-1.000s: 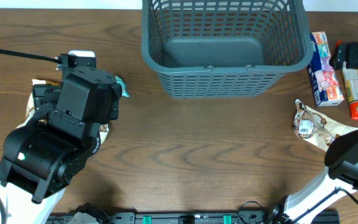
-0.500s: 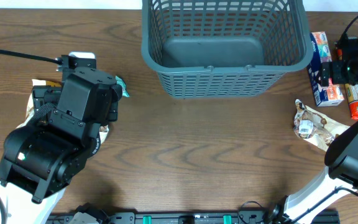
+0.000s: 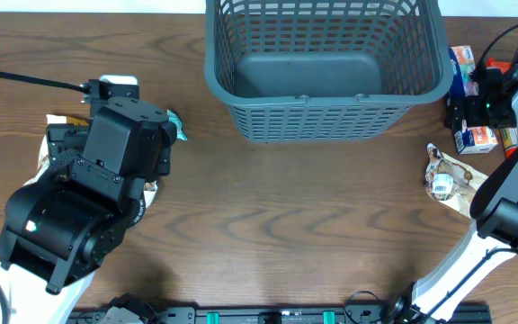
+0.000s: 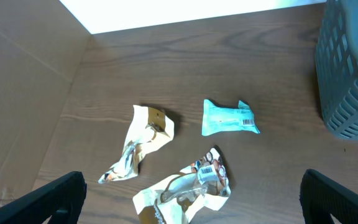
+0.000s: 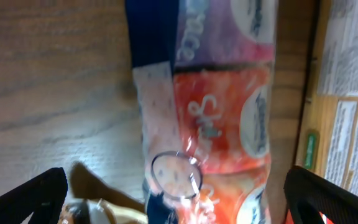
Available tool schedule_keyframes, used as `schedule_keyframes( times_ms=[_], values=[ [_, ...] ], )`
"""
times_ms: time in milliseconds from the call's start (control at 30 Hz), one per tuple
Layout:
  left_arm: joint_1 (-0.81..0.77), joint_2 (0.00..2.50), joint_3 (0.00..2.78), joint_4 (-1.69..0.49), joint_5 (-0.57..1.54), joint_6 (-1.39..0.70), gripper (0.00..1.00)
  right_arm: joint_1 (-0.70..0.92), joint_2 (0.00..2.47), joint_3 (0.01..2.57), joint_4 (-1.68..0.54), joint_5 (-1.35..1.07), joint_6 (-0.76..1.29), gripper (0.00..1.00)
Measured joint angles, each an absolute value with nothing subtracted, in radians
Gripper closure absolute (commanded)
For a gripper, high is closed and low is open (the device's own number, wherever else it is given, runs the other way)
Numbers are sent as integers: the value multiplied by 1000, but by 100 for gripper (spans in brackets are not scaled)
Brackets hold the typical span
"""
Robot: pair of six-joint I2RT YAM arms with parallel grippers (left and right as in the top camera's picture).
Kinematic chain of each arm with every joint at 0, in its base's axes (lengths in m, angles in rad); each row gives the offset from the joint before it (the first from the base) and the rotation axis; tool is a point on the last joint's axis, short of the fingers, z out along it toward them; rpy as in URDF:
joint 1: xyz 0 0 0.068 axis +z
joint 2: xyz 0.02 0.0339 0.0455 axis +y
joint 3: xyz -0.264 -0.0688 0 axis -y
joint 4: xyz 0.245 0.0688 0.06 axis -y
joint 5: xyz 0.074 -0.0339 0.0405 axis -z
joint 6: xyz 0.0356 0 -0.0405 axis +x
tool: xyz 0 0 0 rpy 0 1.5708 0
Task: Pack container
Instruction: 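Move the right gripper to the blue-and-white box and grasp it, then lift the blue box and lower it into the basket, then release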
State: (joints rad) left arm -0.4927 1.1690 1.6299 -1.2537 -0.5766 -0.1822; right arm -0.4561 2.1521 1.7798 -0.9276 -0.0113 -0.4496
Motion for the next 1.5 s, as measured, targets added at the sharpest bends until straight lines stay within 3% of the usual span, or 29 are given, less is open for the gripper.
schedule_keyframes(
  times_ms=[800, 833, 867, 967, 1000, 1300, 1500],
  values=[
    [-493, 1169, 1630, -1253, -576, -182, 1, -463, 2270, 1780, -872, -52, -450, 1],
    [-493, 1169, 1630, -1254, -577, -182, 1, -464, 2281, 1780, -874, -52, -450, 4],
    [-493, 1169, 1630, -1254, -576, -182, 1, -467, 2291, 1780, -878, -52, -450, 22],
    [-493, 1169, 1630, -1254, -577, -182, 1, -471, 2297, 1780, -886, -67, -433, 94],
    [-493, 1169, 1630, -1253, -577, -182, 1, -471, 2297, 1780, -887, -67, -427, 99],
    [-493, 1169, 1630, -1254, -577, -182, 1, -471, 2301, 1850, -960, -102, -326, 99],
    [-493, 1169, 1630, -1254, -576, -182, 1, -463, 2317, 2126, -1135, -160, -288, 99]
  ],
)
